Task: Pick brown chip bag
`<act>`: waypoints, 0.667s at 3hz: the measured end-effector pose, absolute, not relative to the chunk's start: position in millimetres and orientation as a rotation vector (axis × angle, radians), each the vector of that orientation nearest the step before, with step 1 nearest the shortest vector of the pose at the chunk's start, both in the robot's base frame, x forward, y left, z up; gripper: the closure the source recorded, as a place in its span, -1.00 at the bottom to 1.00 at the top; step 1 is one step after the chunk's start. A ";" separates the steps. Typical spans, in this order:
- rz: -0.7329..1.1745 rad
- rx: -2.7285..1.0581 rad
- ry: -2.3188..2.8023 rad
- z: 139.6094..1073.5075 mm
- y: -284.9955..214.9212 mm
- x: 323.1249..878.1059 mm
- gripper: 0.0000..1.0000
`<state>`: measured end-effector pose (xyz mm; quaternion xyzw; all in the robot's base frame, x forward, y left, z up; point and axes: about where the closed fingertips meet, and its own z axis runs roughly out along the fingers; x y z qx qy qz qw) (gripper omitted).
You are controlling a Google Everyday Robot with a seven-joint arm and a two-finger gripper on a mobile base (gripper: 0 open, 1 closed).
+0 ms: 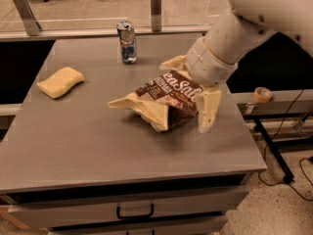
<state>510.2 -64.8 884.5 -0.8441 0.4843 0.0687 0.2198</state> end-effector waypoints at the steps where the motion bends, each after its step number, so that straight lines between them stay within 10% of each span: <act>1: 0.183 -2.390 1.315 875.9 -52.3 527.6 -1.00; 2: 0.180 -2.472 1.301 858.4 -38.4 537.8 -1.00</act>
Offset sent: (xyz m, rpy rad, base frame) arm 0.0404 0.0396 -0.0455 -0.1734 0.0464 0.1180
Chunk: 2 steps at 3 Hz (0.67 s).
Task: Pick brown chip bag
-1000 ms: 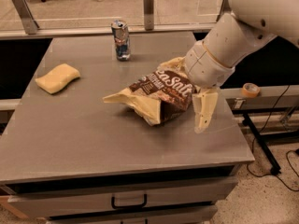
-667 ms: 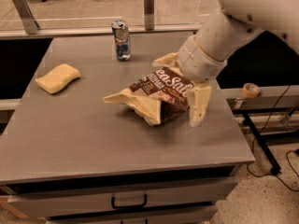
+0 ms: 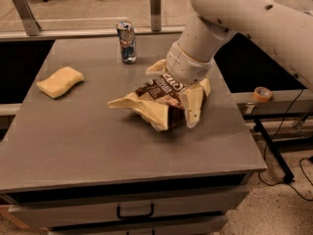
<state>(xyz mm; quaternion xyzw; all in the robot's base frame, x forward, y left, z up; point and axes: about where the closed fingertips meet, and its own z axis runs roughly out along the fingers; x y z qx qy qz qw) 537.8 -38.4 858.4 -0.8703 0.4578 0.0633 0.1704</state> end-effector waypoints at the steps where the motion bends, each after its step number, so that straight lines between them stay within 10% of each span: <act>1: 0.172 -2.564 1.259 844.8 -22.3 542.9 -0.65; 2: 0.178 -2.624 1.216 839.0 -9.6 544.8 -0.17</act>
Offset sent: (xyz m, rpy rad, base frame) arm 0.0085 0.0414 -0.0237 -0.1313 0.0382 0.1579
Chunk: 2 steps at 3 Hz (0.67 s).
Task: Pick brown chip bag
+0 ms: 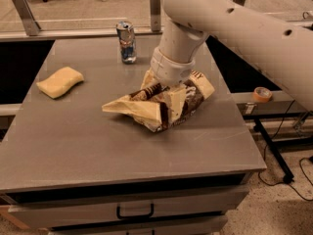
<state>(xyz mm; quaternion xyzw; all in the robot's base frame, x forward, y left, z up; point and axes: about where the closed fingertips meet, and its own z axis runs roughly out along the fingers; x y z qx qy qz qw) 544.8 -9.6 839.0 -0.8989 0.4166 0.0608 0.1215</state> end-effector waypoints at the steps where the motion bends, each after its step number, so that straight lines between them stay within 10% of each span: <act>1: 0.185 -2.645 1.198 837.4 -3.5 546.2 0.30; 2: 0.181 -2.625 1.207 841.8 -3.9 548.0 0.76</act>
Offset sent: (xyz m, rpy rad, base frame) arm 0.0151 -0.0145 0.0496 0.1661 -0.0385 -0.1462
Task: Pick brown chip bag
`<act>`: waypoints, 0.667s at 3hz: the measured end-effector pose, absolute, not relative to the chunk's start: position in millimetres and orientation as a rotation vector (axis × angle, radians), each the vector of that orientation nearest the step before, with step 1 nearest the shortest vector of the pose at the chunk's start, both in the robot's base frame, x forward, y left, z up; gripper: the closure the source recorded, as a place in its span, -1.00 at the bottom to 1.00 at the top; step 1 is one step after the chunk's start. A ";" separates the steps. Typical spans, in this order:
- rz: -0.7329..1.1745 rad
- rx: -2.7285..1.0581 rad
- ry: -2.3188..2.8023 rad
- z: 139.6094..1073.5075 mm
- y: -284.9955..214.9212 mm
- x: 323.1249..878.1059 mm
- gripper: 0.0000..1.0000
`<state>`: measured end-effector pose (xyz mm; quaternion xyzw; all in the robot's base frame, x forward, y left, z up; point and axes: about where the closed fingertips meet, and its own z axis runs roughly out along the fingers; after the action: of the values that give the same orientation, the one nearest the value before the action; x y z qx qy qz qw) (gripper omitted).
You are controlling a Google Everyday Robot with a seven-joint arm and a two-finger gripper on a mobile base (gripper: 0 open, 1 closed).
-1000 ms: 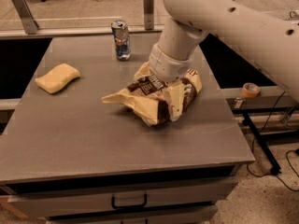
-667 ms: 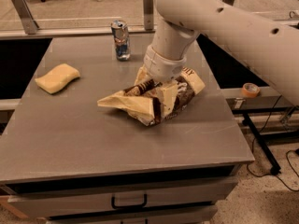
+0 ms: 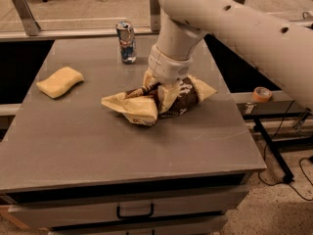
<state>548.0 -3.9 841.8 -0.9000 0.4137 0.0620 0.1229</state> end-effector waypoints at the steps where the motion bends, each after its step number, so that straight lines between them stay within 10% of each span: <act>1: 0.180 -2.624 1.207 843.4 -4.1 548.1 1.00; 2: 0.180 -2.623 1.208 843.7 -4.1 548.1 1.00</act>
Offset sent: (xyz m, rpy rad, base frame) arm 0.0167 -0.0763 0.2079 0.3704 -0.2441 -0.2897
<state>548.1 -4.1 843.7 -0.8996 0.4141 0.0618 0.1238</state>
